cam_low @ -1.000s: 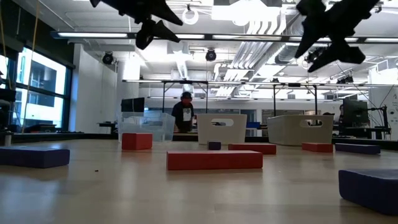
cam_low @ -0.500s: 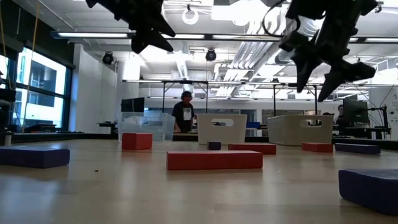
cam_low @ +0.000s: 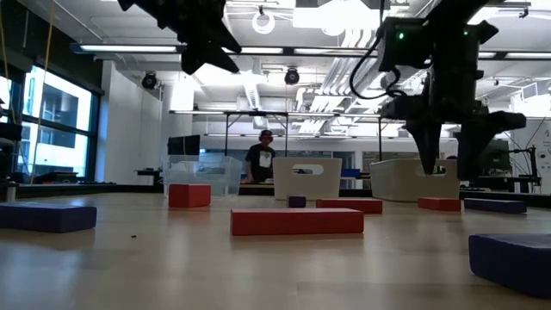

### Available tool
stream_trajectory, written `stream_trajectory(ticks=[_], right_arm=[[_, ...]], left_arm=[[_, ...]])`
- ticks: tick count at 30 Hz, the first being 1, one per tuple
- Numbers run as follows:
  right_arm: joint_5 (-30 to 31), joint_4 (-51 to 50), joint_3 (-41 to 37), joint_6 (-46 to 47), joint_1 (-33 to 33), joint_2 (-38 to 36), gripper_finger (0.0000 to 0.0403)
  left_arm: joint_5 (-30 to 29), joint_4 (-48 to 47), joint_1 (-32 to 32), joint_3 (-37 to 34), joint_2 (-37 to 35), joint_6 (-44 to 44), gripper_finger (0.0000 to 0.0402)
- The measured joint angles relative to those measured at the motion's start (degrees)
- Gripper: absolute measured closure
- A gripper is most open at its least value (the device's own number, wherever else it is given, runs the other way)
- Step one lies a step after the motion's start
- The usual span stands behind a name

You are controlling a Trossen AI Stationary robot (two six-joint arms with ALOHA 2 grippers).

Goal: Sort & place blocks by color
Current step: Put the red block into the gray bin

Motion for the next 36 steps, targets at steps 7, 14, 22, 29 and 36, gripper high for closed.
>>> stream_trajectory(ticks=[7, 14, 22, 29, 36], right_arm=[[0.0, 3.2, 0.0, 0.0, 0.0, 5.1, 0.0190], [0.3, 4.1, 0.0, 0.1, -0.1, 9.6, 0.0190], [1.4, 5.6, 0.2, -0.1, 0.0, 12.6, 0.0190], [1.6, 6.0, 0.2, -0.1, 0.0, 12.5, 0.0240], [1.9, 5.9, 0.1, -0.7, 0.0, 12.5, 0.0292]], left_arm=[[0.0, -0.7, 0.0, 0.0, 0.0, 1.4, 0.0284], [0.0, -0.7, 0.0, 0.0, 0.0, 2.2, 0.0284], [0.0, -0.7, 0.0, 0.0, 0.0, 2.6, 0.0284], [0.0, -1.8, 0.0, 0.0, 0.0, 2.6, 0.0284], [0.0, -2.9, 0.0, 0.0, 0.0, 2.6, 0.0284]])
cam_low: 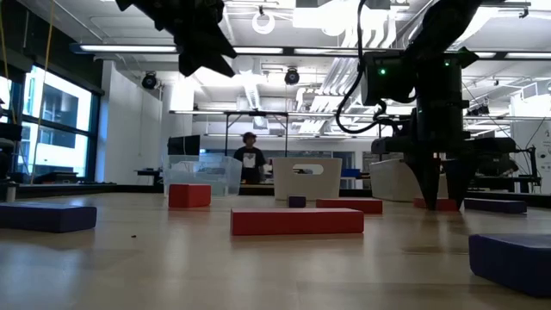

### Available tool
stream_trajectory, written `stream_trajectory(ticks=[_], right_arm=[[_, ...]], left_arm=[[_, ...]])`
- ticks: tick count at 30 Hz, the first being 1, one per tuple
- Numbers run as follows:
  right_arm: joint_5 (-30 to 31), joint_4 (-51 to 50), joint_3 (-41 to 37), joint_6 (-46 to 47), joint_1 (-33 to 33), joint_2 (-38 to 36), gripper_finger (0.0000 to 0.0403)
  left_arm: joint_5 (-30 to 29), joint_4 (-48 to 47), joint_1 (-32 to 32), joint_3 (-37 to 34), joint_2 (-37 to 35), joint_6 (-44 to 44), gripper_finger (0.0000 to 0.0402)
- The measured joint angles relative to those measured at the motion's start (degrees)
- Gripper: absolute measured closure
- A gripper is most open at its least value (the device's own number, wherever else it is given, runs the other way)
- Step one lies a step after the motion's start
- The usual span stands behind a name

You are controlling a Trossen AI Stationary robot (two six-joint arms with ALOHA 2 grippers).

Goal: Sort & place blocks by color
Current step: Put the red block into the gray bin

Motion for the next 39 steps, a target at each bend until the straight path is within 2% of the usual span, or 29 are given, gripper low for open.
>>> stream_trajectory(ticks=[7, 18, 25, 31, 39], right_arm=[[0.6, -0.3, 1.2, -3.0, 0.5, -0.7, 0.0292], [6.2, -2.6, 13.9, -15.5, -1.1, -1.9, 0.0291], [11.6, -8.4, 24.4, -27.7, -4.9, -1.9, 0.0290], [15.7, -14.9, 32.1, -38.3, -9.1, -1.9, 0.0289], [21.6, -22.0, 36.8, -47.2, -14.3, -2.0, 0.0289]], left_arm=[[0.0, -0.8, 0.0, 0.0, 0.0, 0.0, 0.0284], [-0.1, -0.8, 0.0, 0.0, 0.0, -0.5, 0.0284], [-0.2, -0.8, 0.0, 0.0, 0.0, -3.1, 0.0284], [-3.1, -0.8, 0.0, 0.0, 0.0, -3.3, 0.0284], [-3.2, -0.8, 0.0, 0.0, 0.0, -3.1, 0.0284]])
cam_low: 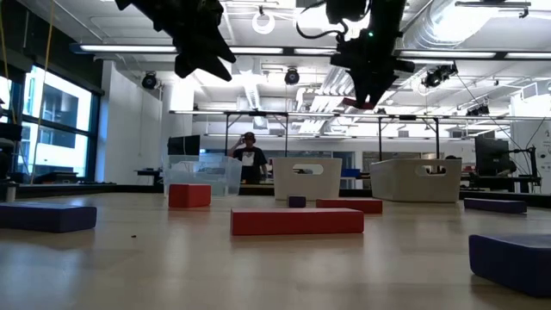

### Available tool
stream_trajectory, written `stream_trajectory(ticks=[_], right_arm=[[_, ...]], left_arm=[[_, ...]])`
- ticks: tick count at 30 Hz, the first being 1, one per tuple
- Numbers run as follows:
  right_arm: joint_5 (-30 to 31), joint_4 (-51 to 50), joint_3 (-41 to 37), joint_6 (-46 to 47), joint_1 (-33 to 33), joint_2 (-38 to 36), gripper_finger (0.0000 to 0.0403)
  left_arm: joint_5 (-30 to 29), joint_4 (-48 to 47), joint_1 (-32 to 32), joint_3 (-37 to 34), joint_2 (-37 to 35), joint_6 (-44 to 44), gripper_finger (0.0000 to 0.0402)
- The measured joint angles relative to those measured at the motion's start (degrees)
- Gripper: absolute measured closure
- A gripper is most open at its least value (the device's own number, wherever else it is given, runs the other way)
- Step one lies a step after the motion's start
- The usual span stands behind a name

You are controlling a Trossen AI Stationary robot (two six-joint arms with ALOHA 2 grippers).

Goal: Sort & place blocks by color
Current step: Put the red block into the gray bin

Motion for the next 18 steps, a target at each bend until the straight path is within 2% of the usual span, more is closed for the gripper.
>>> stream_trajectory(ticks=[9, 18], right_arm=[[5.5, -6.8, -0.6, -0.4, -7.1, 0.0, 0.0289], [3.9, -6.8, -0.6, -4.2, -15.1, 0.0, 0.0289]], left_arm=[[-0.1, 0.0, 0.0, 0.0, 0.0, 0.0, 0.0284], [-0.1, 0.0, 0.0, 0.0, 0.0, -0.1, 0.0284]])
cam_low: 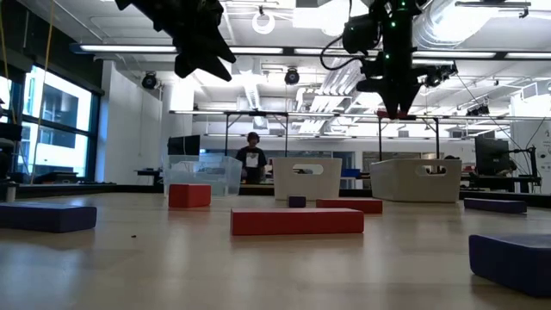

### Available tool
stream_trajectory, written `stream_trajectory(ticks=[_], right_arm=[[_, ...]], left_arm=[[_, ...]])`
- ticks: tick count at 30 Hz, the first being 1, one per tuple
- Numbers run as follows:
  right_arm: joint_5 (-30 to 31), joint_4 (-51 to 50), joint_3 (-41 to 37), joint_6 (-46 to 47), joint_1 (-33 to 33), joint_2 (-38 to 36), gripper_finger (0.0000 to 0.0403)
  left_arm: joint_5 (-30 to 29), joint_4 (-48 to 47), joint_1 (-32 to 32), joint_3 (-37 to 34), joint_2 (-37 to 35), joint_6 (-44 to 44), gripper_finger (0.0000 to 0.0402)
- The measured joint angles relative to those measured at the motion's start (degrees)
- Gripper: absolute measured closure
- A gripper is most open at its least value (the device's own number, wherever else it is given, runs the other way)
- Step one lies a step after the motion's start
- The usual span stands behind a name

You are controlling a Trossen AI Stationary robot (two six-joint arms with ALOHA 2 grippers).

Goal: Sort & place blocks by color
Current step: Put the red block into the gray bin

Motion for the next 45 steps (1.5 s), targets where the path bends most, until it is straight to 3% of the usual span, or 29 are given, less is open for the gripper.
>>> stream_trajectory(ticks=[4, 11, 36, 45], right_arm=[[-4.1, 1.3, -1.2, -1.6, -3.3, 0.1, 0.0289], [-12.8, 8.1, -10.2, -3.4, -6.7, 0.1, 0.0289], [-25.2, 25.4, -26.3, -2.8, -13.0, 0.1, 0.0289], [-29.4, 27.2, -28.2, -0.9, -13.9, 0.1, 0.0289]], left_arm=[[0.0, 0.0, 0.0, 0.0, 0.0, 0.0, 0.0284], [0.0, 0.0, 0.0, 0.0, 0.0, 0.0, 0.0284], [0.0, 0.0, 0.0, 0.0, 0.0, 0.1, 0.0284], [0.0, 0.0, 0.0, 0.0, 0.0, 0.1, 0.0284]])
